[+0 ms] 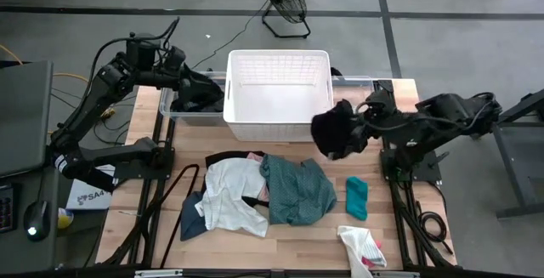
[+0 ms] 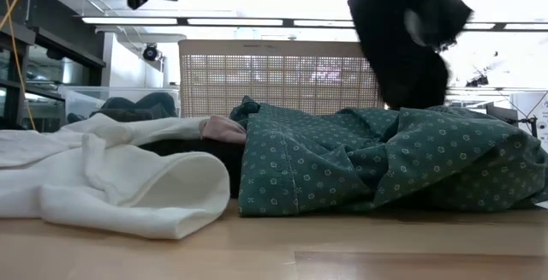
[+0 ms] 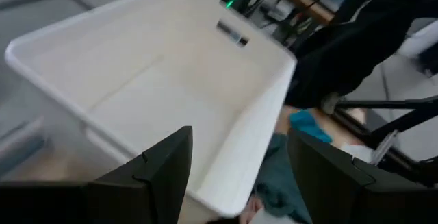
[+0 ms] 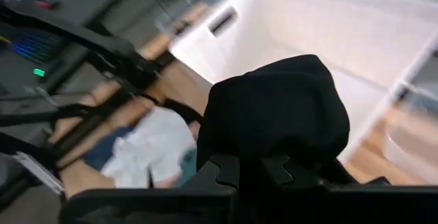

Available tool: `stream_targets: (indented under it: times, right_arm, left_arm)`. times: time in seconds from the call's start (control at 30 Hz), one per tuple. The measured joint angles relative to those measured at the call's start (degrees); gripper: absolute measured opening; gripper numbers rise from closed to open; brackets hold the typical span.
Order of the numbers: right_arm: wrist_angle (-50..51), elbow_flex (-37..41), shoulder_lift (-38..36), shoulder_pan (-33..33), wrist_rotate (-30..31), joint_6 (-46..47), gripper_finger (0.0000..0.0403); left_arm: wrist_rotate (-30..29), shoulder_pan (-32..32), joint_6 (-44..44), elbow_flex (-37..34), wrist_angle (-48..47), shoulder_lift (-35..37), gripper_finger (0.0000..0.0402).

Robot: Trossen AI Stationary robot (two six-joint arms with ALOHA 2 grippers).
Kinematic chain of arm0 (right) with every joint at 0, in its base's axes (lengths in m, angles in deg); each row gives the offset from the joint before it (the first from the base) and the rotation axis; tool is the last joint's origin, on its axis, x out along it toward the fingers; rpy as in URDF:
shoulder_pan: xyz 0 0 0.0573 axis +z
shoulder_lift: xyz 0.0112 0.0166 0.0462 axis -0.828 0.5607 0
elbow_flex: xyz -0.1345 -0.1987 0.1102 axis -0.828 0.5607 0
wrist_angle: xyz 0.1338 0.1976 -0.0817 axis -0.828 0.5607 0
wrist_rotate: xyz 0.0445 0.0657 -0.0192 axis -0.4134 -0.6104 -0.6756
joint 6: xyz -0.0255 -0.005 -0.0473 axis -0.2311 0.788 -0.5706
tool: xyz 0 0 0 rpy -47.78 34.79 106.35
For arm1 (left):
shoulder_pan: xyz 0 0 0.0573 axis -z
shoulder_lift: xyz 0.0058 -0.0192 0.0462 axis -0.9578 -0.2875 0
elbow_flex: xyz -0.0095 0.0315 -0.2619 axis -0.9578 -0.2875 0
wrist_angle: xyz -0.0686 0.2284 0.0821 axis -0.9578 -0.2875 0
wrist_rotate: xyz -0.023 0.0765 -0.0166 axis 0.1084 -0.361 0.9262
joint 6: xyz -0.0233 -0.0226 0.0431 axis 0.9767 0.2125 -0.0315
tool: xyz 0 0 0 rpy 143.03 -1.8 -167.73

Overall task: Pick & Place Cloths
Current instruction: Put the black boxers into the transparent bin

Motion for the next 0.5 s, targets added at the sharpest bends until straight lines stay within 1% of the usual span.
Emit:
stream_targets:
  times: [0.2, 0.5]
  right_arm:
    - [-12.69, 0.0, 0.38, -2.35, -0.62, -13.81, 0.0004]
    - [-28.54, 0.0, 3.65, -8.32, -2.28, -26.26, 0.0004]
  left_arm:
    - [4.27, 0.76, 1.3, 0.0, 9.61, 0.0, 0.023]
    - [4.22, 10.99, -0.52, 0.0, 25.38, -0.93, 0.023]
